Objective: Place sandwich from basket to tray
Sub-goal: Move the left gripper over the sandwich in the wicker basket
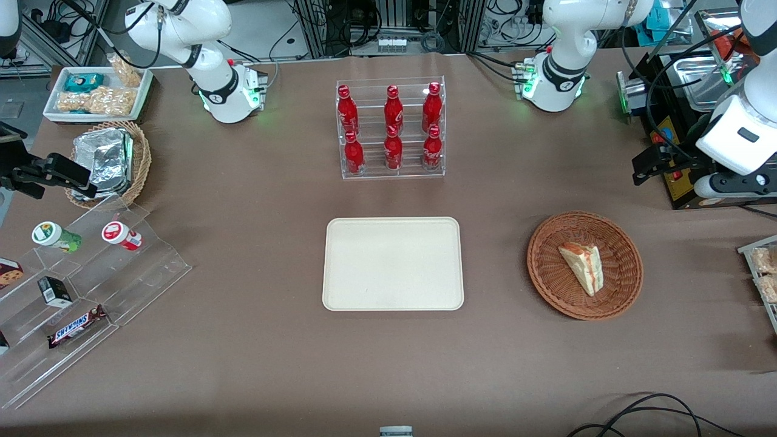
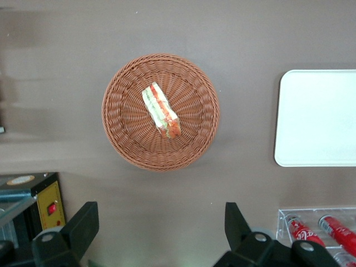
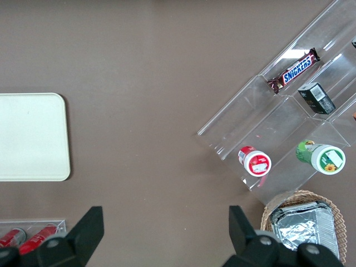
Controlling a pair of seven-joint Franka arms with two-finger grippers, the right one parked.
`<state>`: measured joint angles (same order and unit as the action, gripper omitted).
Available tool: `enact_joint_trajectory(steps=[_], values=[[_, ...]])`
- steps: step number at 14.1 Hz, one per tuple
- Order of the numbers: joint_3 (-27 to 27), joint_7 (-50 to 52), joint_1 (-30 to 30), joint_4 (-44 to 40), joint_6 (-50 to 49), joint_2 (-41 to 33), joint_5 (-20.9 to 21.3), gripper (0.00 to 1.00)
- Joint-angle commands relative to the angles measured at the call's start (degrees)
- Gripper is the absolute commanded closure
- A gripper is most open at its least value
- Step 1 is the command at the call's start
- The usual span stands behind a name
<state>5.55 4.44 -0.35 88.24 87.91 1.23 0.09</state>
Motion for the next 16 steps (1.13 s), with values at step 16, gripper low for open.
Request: enact_joint_trajectory(steps=[16], values=[[0.5, -0.2, 0.3, 6.5, -1.8, 5.7, 0.5, 0.00]])
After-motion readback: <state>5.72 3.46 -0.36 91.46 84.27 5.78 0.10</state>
